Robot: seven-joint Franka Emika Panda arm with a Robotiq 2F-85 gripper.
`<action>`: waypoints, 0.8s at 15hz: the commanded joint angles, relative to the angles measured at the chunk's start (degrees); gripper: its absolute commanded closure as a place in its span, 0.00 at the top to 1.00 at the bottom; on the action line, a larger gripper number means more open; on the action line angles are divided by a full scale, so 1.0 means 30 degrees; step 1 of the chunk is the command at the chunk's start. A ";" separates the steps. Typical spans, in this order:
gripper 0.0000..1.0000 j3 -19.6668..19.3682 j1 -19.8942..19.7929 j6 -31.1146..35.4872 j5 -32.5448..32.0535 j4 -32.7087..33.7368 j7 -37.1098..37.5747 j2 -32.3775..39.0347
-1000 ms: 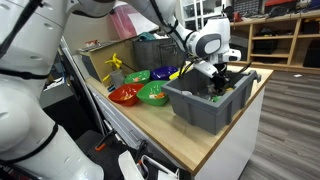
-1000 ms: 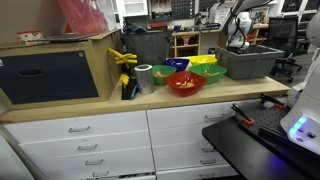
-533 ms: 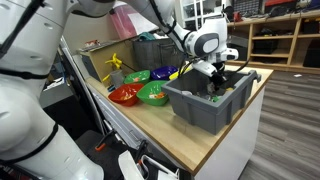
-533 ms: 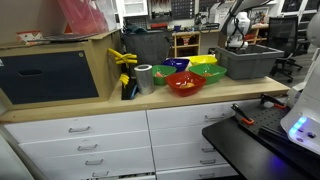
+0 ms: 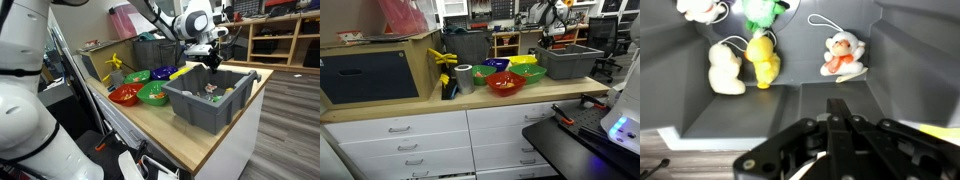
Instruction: Move the white stuffed toy from the grey bin to the green bowl
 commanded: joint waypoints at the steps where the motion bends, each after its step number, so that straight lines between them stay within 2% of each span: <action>1: 0.27 0.0148 0.0098 0.0027 -0.0164 -0.1356 -0.0118 -0.1120; 2: 0.32 0.0105 0.0121 -0.0028 -0.0162 -0.1462 0.0036 -0.1125; 10: 0.93 0.0337 -0.0546 0.0138 0.0588 -0.1774 -0.0151 -0.0536; 11: 0.99 0.0399 -0.0663 0.0267 0.0741 -0.1714 -0.0204 -0.0422; 12: 1.00 0.0438 -0.0764 0.0338 0.0897 -0.1677 -0.0211 -0.0327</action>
